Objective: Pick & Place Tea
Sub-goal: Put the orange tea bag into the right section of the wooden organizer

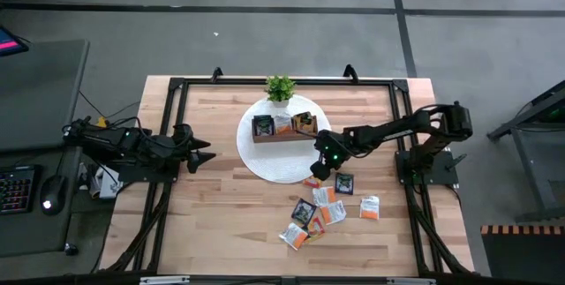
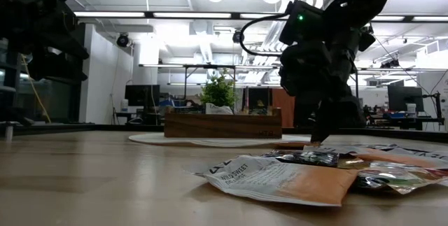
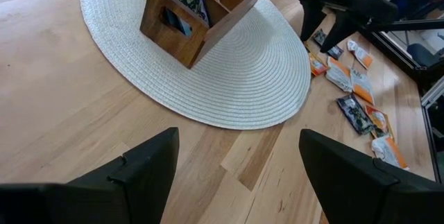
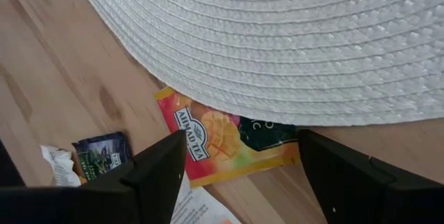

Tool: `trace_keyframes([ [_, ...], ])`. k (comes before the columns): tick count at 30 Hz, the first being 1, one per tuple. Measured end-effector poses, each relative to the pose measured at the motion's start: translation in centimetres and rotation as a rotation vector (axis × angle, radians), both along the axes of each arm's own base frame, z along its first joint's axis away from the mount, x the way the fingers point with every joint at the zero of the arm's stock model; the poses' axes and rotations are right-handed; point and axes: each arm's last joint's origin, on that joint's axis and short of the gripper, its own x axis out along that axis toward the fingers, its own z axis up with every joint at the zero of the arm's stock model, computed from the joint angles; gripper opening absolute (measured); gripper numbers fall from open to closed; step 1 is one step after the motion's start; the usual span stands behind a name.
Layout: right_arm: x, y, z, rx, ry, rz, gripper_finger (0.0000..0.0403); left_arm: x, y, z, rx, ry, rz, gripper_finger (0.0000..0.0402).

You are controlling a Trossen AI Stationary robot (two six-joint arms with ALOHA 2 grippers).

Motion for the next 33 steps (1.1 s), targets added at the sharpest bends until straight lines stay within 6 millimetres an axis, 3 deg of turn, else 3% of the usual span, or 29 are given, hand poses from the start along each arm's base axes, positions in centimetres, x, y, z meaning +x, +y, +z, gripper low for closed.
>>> trace_keyframes([
  [33,-0.09,0.84,-0.09,0.116,-0.007,0.09,0.0275,0.0,0.0,0.0,0.0,0.0,0.0,0.0296],
])
